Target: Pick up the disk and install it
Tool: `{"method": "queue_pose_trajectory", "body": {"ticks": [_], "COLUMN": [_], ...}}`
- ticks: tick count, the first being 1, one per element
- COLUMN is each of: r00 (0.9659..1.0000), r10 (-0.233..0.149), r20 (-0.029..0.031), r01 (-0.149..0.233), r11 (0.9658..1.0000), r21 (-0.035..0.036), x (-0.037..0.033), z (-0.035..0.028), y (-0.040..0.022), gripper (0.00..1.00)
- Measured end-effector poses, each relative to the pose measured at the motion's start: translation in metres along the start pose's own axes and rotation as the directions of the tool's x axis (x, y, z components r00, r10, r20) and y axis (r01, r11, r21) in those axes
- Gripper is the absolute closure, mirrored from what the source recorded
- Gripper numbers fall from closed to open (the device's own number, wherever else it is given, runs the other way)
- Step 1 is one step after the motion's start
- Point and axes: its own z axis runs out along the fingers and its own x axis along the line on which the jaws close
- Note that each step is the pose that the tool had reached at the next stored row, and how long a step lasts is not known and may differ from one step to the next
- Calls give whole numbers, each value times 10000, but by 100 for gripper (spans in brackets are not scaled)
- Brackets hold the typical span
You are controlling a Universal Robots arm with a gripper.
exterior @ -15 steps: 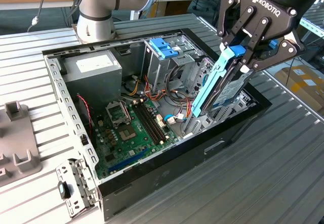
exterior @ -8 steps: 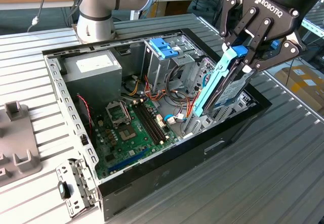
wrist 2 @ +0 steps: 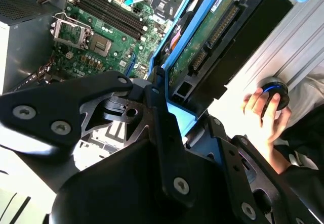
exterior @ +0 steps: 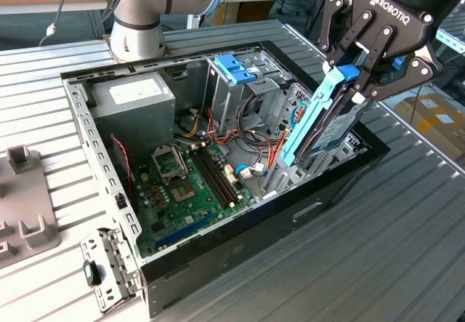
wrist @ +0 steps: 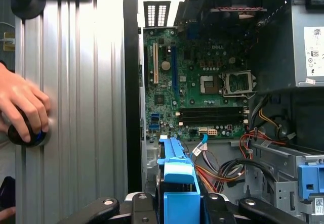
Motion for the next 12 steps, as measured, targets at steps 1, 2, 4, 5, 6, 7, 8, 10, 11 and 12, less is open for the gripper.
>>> {"method": "queue_pose_trajectory", "body": {"ticks": [1, 2, 4, 5, 6, 7, 8, 10, 11, 12], "r00": [10000, 10000, 10000, 10000, 10000, 10000, 10000, 10000, 10000, 10000], "r10": [-1, 0, -1, 0, 0, -1, -1, -1, 0, -1], "r20": [0, 0, 0, 0, -1, -1, -1, 0, 0, 0], "r01": [1, 0, 1, 0, 0, 1, 1, 1, 0, 1], "r11": [10000, 10000, 10000, 10000, 10000, 10000, 10000, 10000, 10000, 10000], "r21": [0, 0, 0, 0, 0, -1, 0, -1, -1, -1], "x": [0, -1, -2, -2, -3, -3, -4, -5, -5, -5], "z": [0, 0, 0, 0, 0, 0, 0, 1, 1, 1], "y": [-9, -17, -57, -76, -92, -106, -114, -152, -164, -174], "gripper": [63, 63, 63, 63, 63, 63, 63, 63, 63, 63]}}
